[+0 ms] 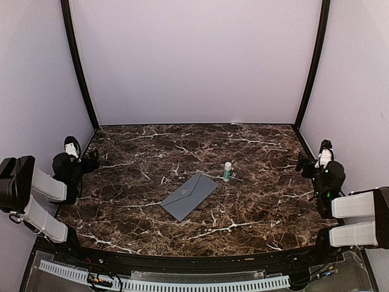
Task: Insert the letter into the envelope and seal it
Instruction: Reset both arms
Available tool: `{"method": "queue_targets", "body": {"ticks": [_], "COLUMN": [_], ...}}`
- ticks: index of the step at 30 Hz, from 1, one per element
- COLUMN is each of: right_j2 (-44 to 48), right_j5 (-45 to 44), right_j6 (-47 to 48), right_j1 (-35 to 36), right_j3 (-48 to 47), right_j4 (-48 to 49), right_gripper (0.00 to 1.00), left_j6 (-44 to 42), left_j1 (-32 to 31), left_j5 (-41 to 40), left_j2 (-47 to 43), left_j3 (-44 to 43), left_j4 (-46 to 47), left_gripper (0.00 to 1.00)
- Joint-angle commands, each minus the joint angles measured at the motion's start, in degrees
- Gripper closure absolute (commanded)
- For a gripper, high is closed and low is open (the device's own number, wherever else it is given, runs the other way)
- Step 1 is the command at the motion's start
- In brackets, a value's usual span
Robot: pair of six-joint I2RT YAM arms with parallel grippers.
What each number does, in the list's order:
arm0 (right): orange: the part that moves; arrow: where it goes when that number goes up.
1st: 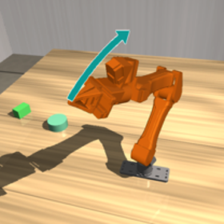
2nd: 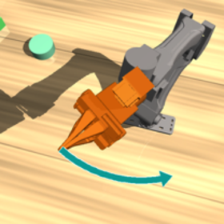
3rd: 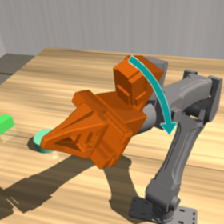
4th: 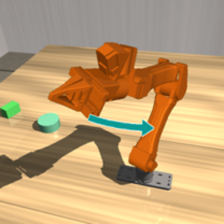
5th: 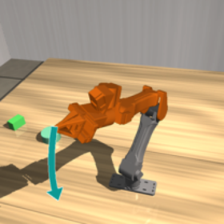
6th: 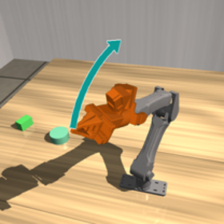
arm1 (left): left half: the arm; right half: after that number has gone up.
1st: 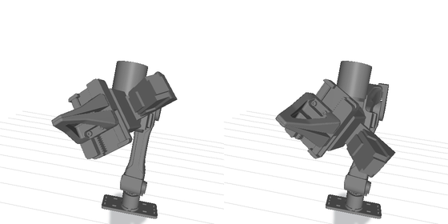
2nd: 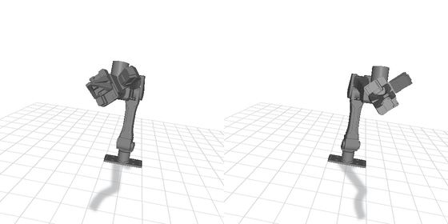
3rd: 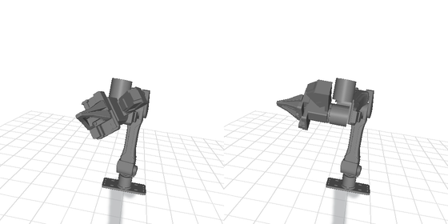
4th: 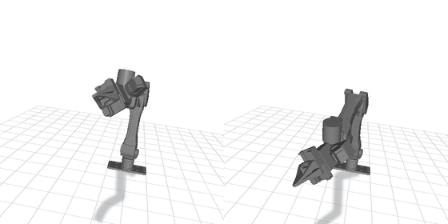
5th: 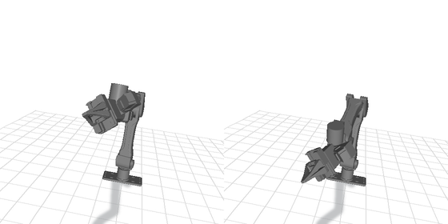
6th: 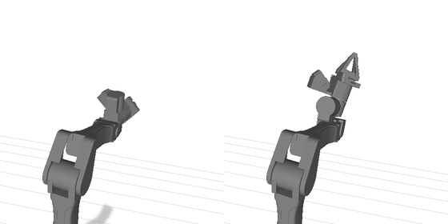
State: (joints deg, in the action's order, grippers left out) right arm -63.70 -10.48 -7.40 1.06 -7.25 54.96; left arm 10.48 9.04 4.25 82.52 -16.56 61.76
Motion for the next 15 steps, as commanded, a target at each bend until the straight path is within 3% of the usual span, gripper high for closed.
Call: {"method": "queue_targets", "body": {"ticks": [1, 6, 15], "right_j2": [-2.9, -6.7, -5.7], "right_j5": [0.3, 2.0, 1.5], "right_j6": [2.7, 2.9, 2.9], "right_j1": [-0.2, -0.1, -0.1], "right_j3": [0.5, -1.1, -0.6], "right_j4": [13.6, 14.0, 13.0], "right_gripper": [0.01, 0.01, 0.01], "left_j6": [-1.2, -1.4, -1.5], "left_j1": [-0.3, -0.3, -0.3], "left_j5": [1.8, 2.5, 2.5], "left_j2": [1.3, 1.6, 1.7], "left_j3": [1.8, 1.7, 1.7], "left_j4": [8.3, 8.4, 8.4], "left_gripper": [0.04, 0.05, 0.02]}}
